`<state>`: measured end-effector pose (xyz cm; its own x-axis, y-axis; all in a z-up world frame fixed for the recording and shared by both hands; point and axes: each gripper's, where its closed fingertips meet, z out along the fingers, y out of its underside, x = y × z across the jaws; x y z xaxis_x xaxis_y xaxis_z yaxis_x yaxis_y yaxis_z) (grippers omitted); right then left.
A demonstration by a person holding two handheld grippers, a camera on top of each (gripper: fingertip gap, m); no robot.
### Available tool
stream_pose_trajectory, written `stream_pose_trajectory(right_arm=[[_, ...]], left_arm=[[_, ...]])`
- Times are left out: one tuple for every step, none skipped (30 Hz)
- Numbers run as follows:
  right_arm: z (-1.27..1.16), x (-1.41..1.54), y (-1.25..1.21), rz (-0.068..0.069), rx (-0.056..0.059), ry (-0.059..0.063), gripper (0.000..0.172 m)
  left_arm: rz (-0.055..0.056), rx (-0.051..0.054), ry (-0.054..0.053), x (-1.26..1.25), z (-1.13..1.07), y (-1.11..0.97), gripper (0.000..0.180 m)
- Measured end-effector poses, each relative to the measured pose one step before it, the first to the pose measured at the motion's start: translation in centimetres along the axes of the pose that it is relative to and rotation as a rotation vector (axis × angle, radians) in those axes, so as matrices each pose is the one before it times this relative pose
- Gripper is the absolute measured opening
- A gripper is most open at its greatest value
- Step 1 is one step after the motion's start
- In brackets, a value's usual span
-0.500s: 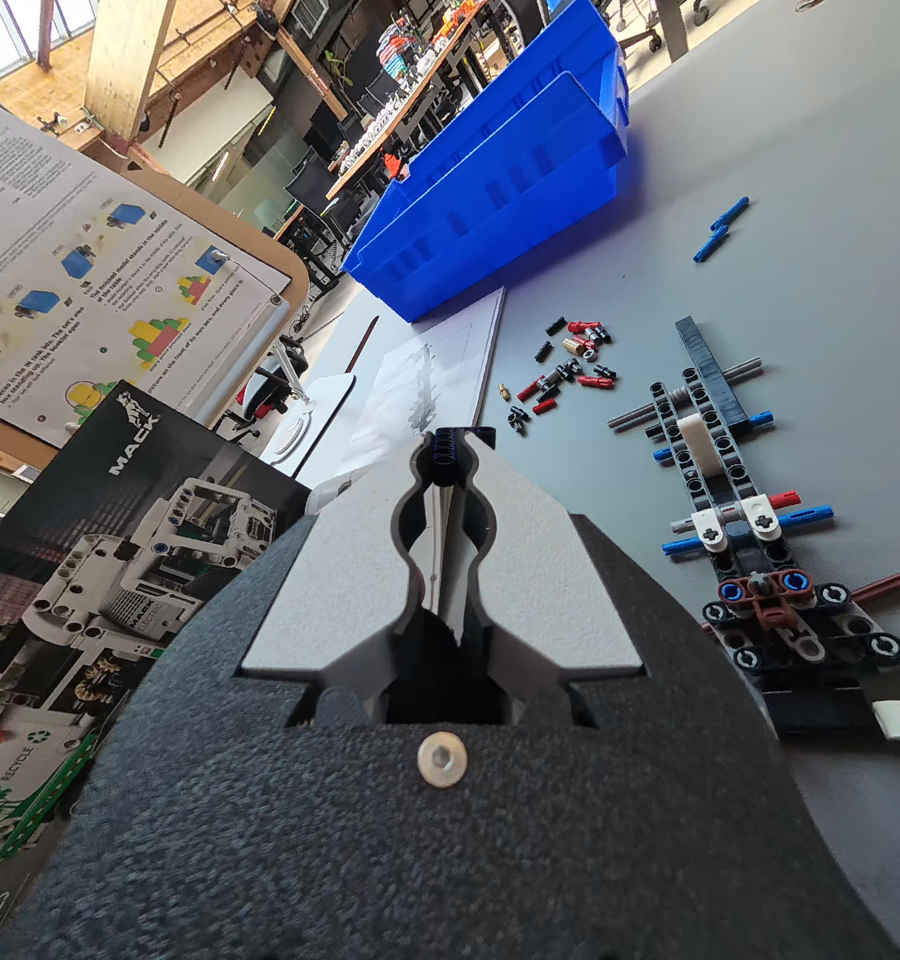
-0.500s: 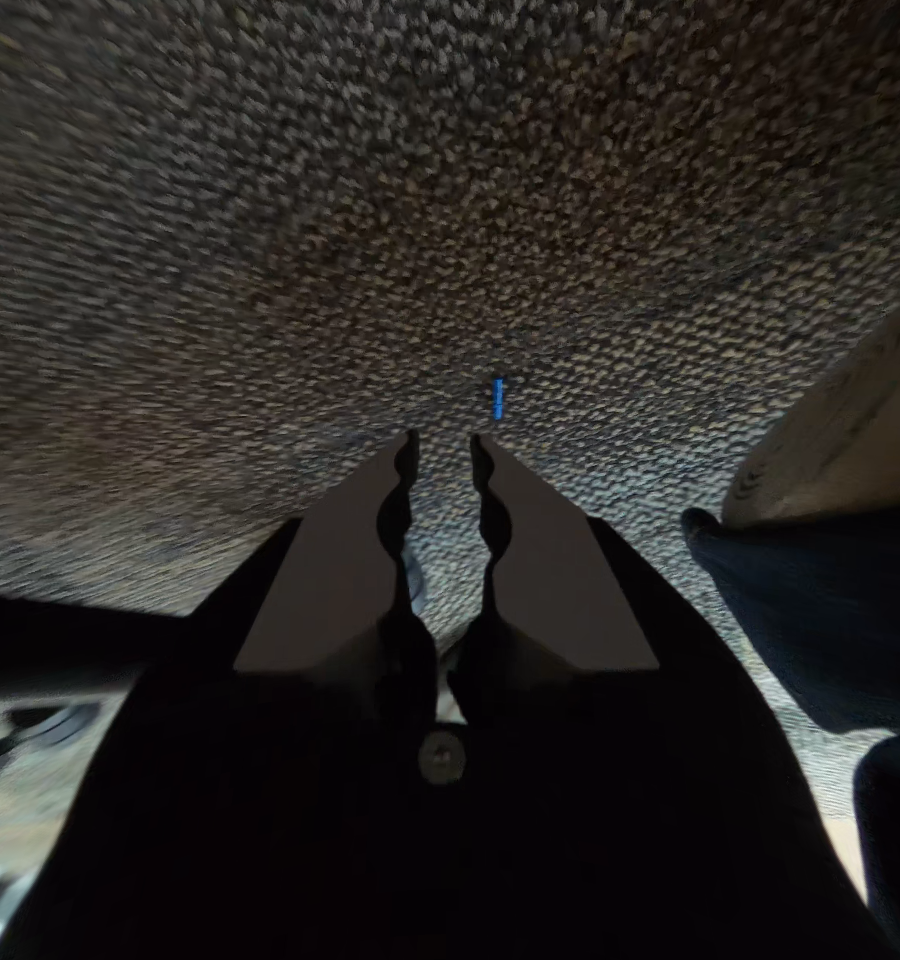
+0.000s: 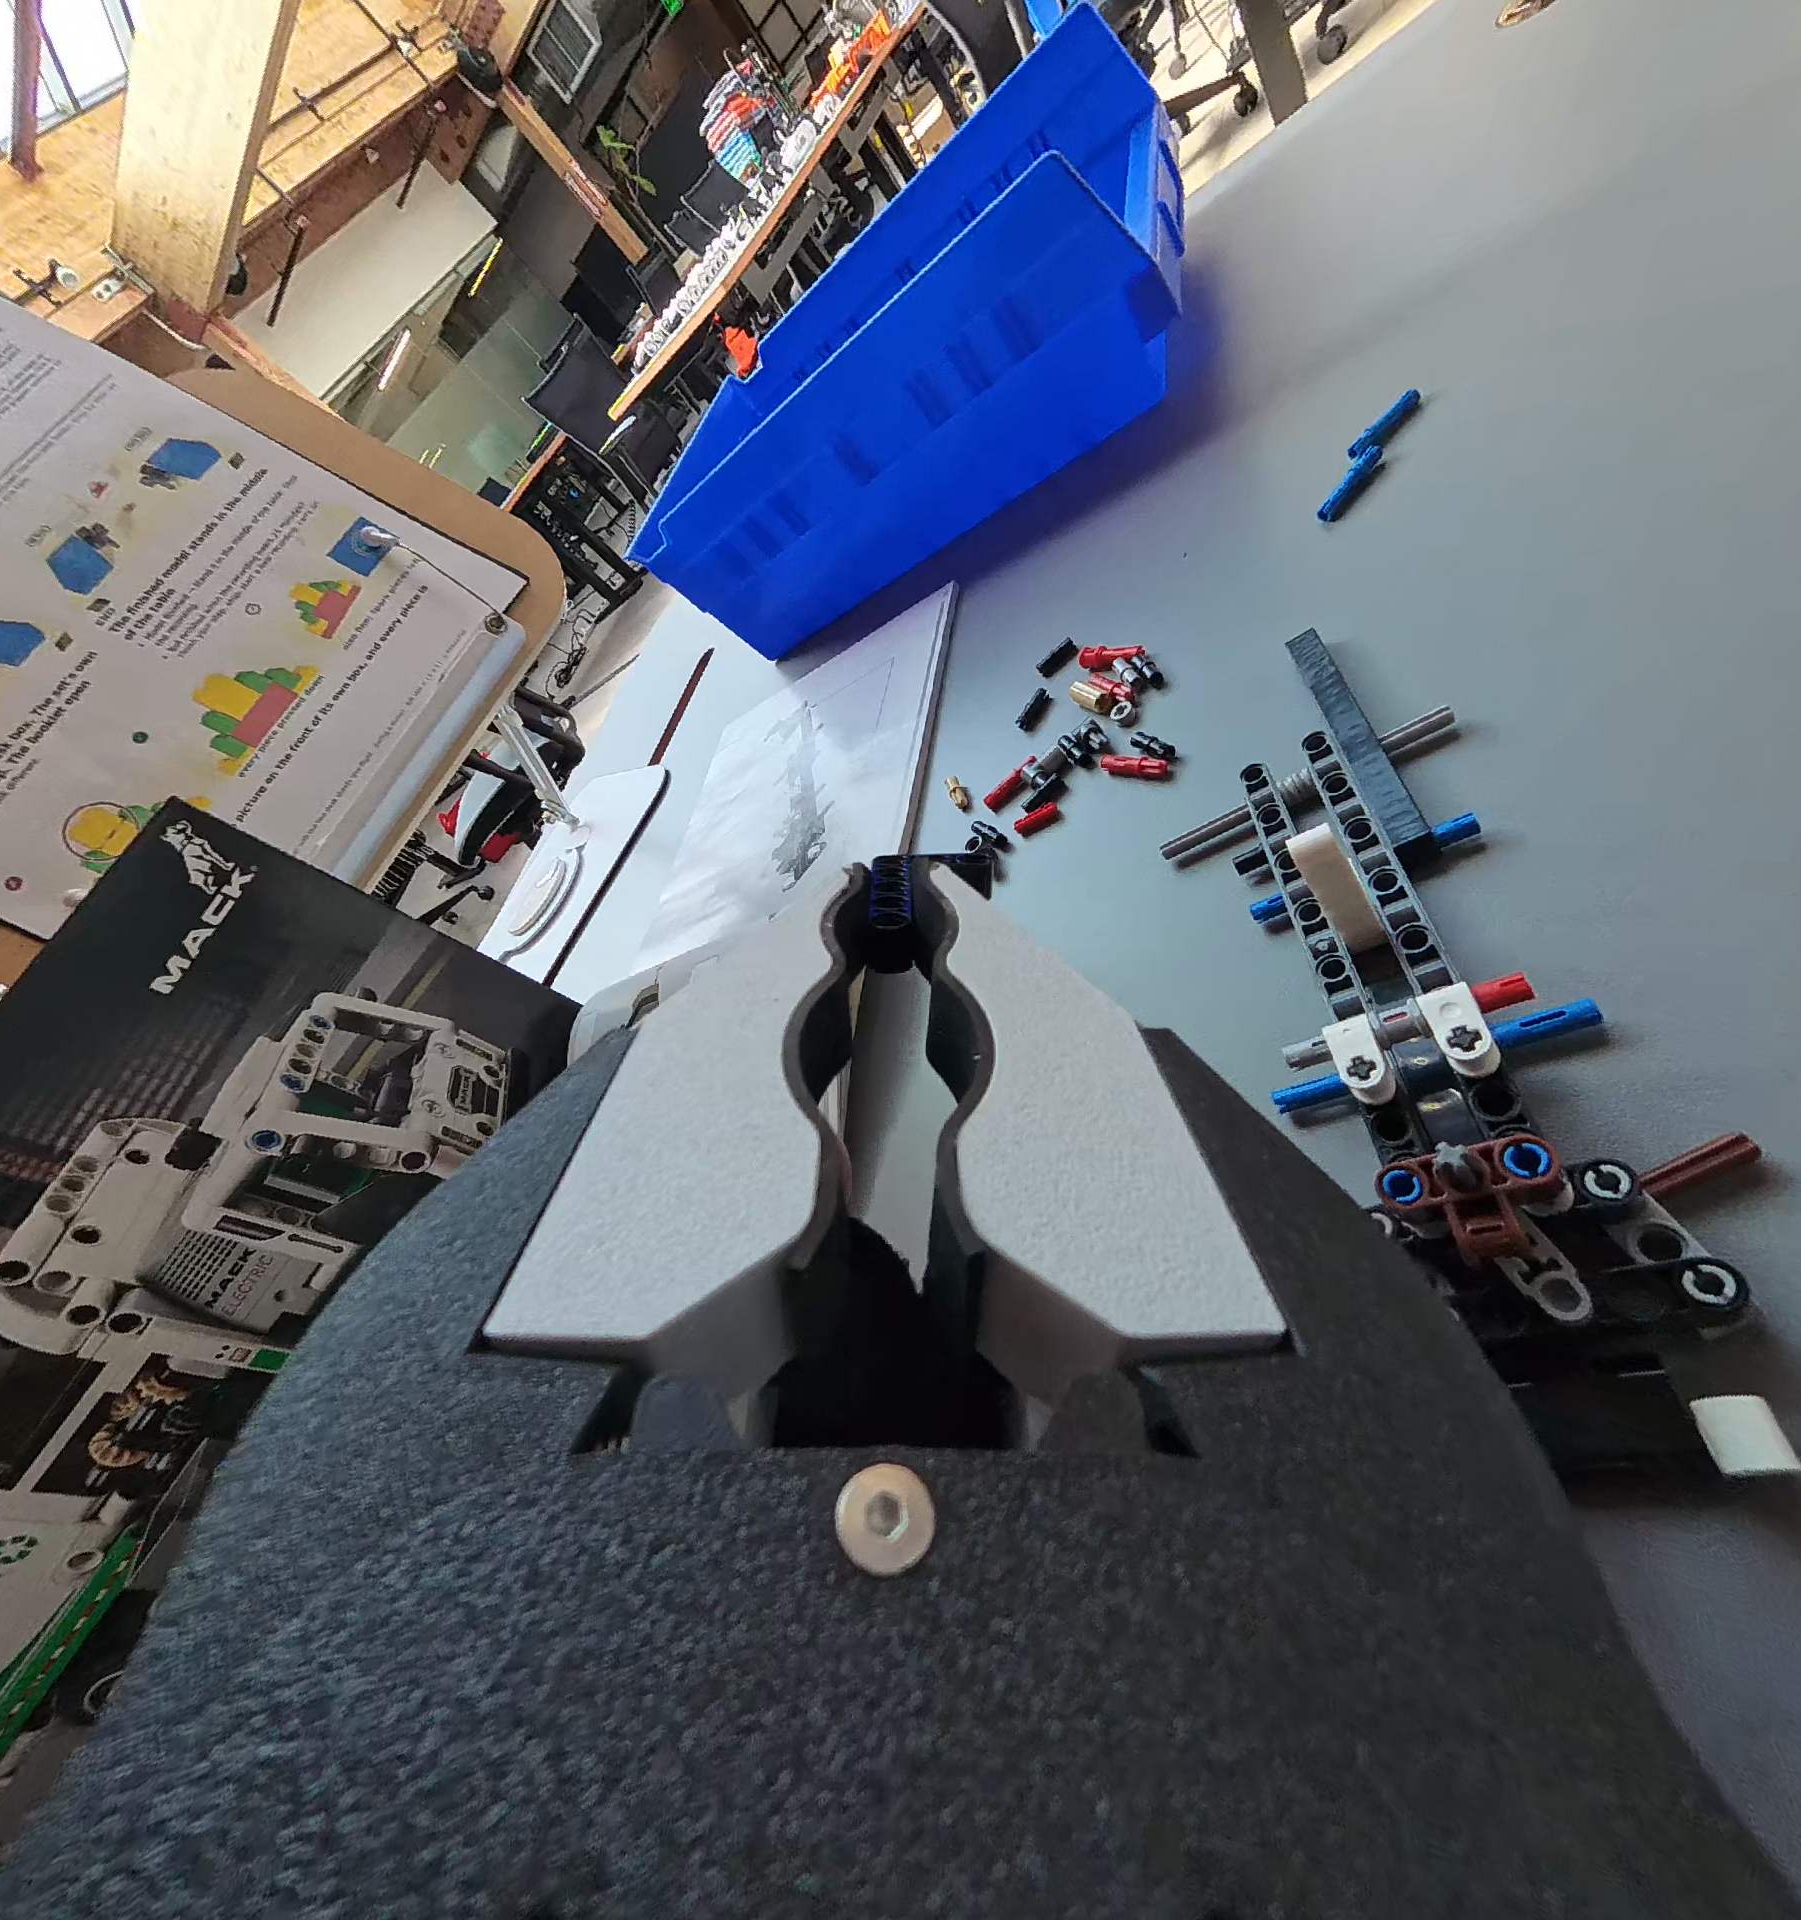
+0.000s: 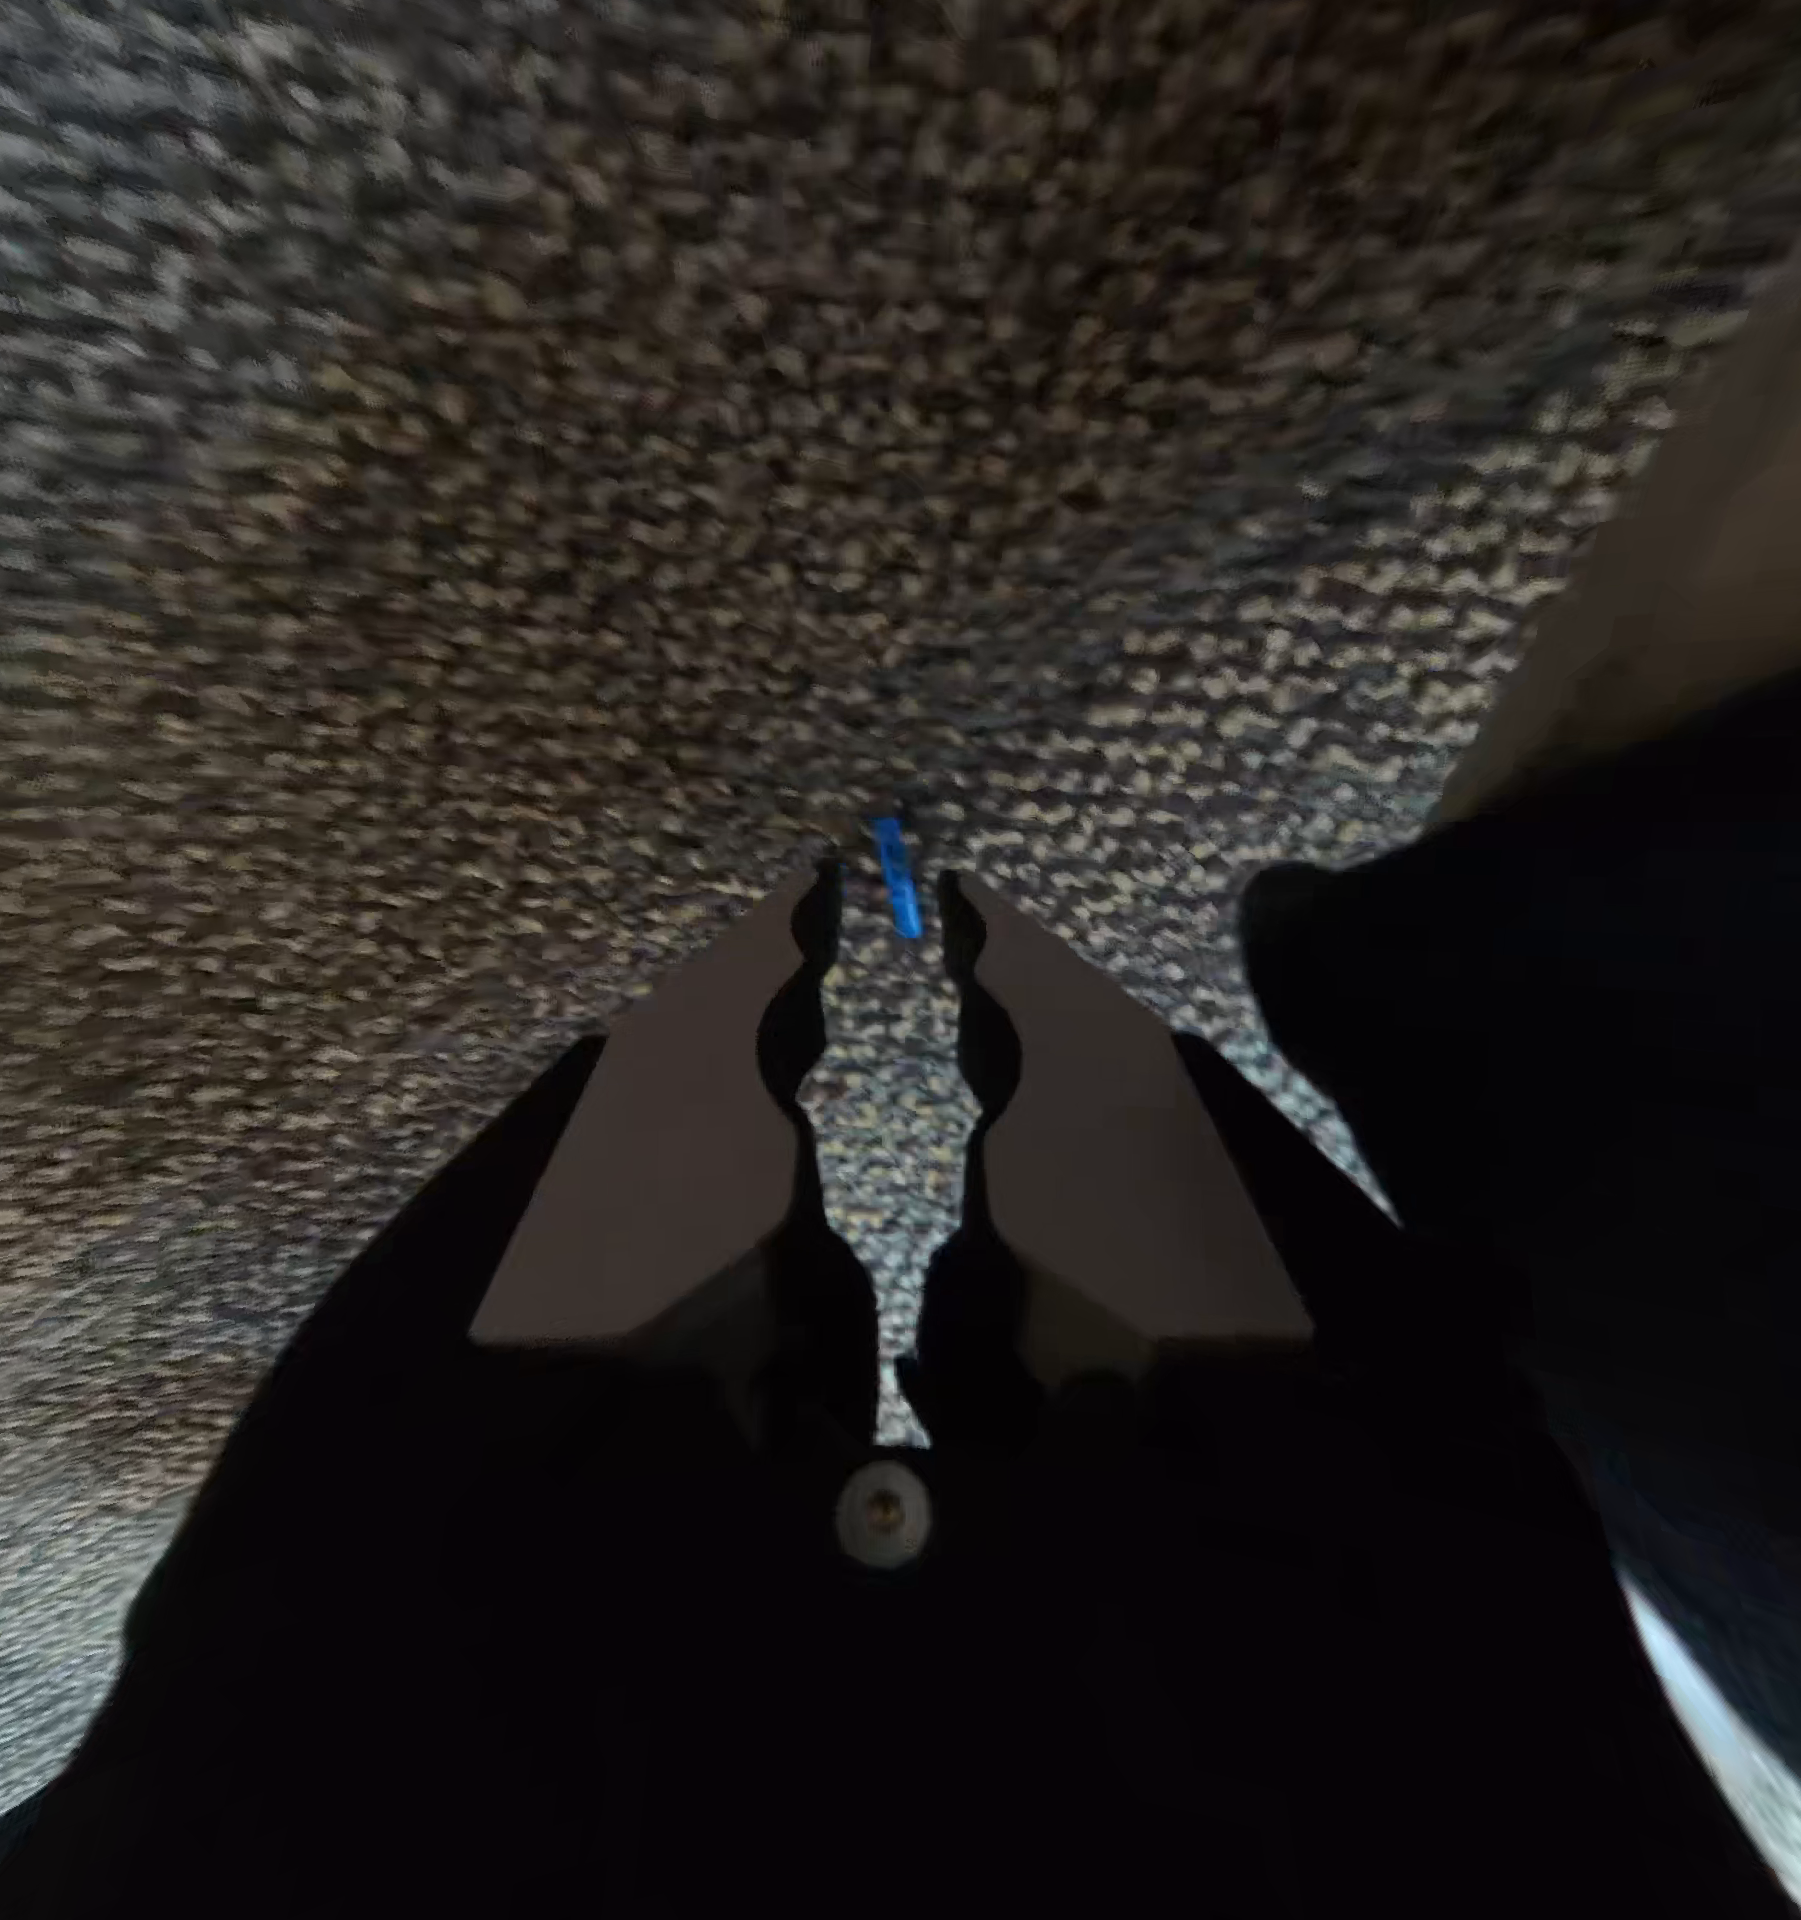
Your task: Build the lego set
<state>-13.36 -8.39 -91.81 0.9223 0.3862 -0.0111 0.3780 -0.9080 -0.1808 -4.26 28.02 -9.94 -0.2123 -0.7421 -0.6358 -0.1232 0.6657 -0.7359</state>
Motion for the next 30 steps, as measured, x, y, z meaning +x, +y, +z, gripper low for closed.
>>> stream_pose_trajectory(right_arm=[[0.092, -0.091, -0.321, 0.0090, 0.0190, -0.0219, 0.018], [0.134, 0.395, -0.099, 0.0019, 0.0050, 0.0128, 0.017], [0.187, 0.100, -0.020, -0.0005, 0.0029, -0.0023, 0.018], [0.158, 0.082, 0.102, -0.0093, -0.0060, -0.0006, 0.020], [0.124, 0.205, 0.106, -0.0108, -0.0041, 0.0134, 0.020], [0.060, -0.039, -0.026, -0.0125, 0.0056, -0.0006, 0.020], [0.040, -0.006, -0.002, -0.0102, 0.0046, 0.0026, 0.019], [-0.017, 0.009, 0.027, -0.0049, 0.0022, 0.0002, 0.019], [-0.127, 0.036, 0.195, -0.0059, -0.0108, -0.0002, 0.019], [-0.184, 0.008, 0.246, -0.0026, -0.0051, -0.0011, 0.019], [-0.133, -0.257, 0.374, -0.0053, -0.0063, -0.0158, 0.019], [-0.027, -0.110, 0.463, -0.0043, -0.0138, -0.0031, 0.019], [-0.014, -0.041, 0.281, 0.0005, -0.0058, 0.0016, 0.019], [-0.058, -0.136, 0.085, 0.0007, 0.0015, -0.0068, 0.019], [-0.061, -0.127, -0.008, 0.0028, 0.0064, -0.0073, 0.019], [0.088, -0.042, 0.086, 0.0007, 0.0002, -0.0004, 0.019], [0.178, 0.063, 0.135, -0.0007, -0.0070, 0.0059, 0.019], [0.026, 0.030, -0.178, -0.0021, 0.0078, 0.0005, 0.018], [0.024, 0.016, -0.083, 0.0027, 0.0000, -0.0029, 0.017], [0.025, 0.011, -0.115, 0.0044, 0.0060, -0.0027, 0.016], [0.018, 0.030, -0.030, 0.0006, 0.0009, -0.0014, 0.015], [0.020, 0.040, -0.028, -0.0058, -0.0012, -0.0010, 0.014], [0.009, -0.005, -0.041, -0.0062, -0.0041, -0.0047, 0.012], [0.010, -0.051, -0.027, 0.0031, -0.0047, -0.0089, 0.010], [-0.009, 0.083, -0.058, 0.0126, -0.0018, -0.0049, 0.008], [-0.009, -0.019, -0.015, 0.0217, -0.0114, -0.0134, 0.006], [-0.060, -0.076, -0.168, 0.0185, -0.0017, -0.0126, 0.004], [-0.143, -0.216, -0.364, 0.0090, 0.0059, -0.0135, 0.003], [-0.193, -0.256, -0.282, 0.0010, -0.0085, -0.0068, 0.003], [-0.333, -0.644, -0.433, 0.0059, -0.0089, -0.0209, 0.003]], left_arm=[[-0.0013, 0.0016, -0.0019, -0.094, -0.068, -0.026, 0.005], [0.0000, 0.0017, -0.0020, -0.084, -0.055, -0.050, 0.005], [0.0019, 0.0010, -0.0008, -0.027, -0.040, -0.052, 0.006], [0.0050, -0.0002, -0.0005, 0.021, -0.022, -0.019, 0.006], [0.0075, -0.0006, -0.0018, 0.039, -0.003, -0.012, 0.006], [0.0078, -0.0007, -0.0005, 0.062, -0.002, -0.019, 0.006], [0.0080, -0.0009, 0.0001, 0.064, -0.008, -0.038, 0.006], [0.0096, -0.0001, -0.0022, 0.017, -0.026, -0.069, 0.006], [0.0105, 0.0023, -0.0025, -0.009, -0.040, -0.080, 0.006], [0.0059, 0.0028, -0.0003, -0.008, -0.023, -0.034, 0.006], [-0.0033, -0.0009, 0.0008, -0.022, 0.020, 0.087, 0.006], [-0.0078, -0.0044, 0.0033, -0.003, 0.051, 0.163, 0.006], [-0.0043, -0.0037, 0.0033, 0.043, 0.056, 0.113, 0.006], [0.0030, -0.0005, -0.0004, 0.019, 0.018, 0.013, 0.006], [0.0071, 0.0009, -0.0011, 0.043, 0.007, -0.030, 0.006], [0.0052, -0.0010, 0.0010, 0.061, 0.009, 0.000, 0.006], [0.0020, -0.0014, 0.0016, 0.053, 0.021, 0.024, 0.006], [0.0001, -0.0007, 0.0020, 0.058, 0.024, 0.029, 0.006], [0.0000, -0.0016, 0.0028, 0.060, 0.026, 0.033, 0.006], [0.0026, -0.0015, 0.0010, 0.053, 0.022, 0.012, 0.006], [0.0047, -0.0009, 0.0000, 0.042, 0.010, 0.004, 0.006], [0.0037, -0.0004, 0.0011, 0.059, 0.009, -0.023, 0.005], [0.0021, 0.0006, 0.0010, 0.043, 0.001, -0.036, 0.005], [0.0014, 0.0010, 0.0000, 0.029, -0.007, -0.033, 0.005], [0.0011, 0.0006, -0.0002, 0.006, -0.004, -0.022, 0.005], [0.0009, -0.0003, 0.0000, 0.000, 0.000, 0.011, 0.006], [0.0010, -0.0011, -0.0009, -0.015, 0.006, 0.035, 0.006], [0.0002, -0.0012, -0.0011, -0.040, 0.001, 0.051, 0.006], [-0.0010, -0.0008, -0.0005, -0.014, -0.006, 0.040, 0.006], [0.0009, 0.0000, -0.0011, -0.005, -0.005, 0.015, 0.006]])
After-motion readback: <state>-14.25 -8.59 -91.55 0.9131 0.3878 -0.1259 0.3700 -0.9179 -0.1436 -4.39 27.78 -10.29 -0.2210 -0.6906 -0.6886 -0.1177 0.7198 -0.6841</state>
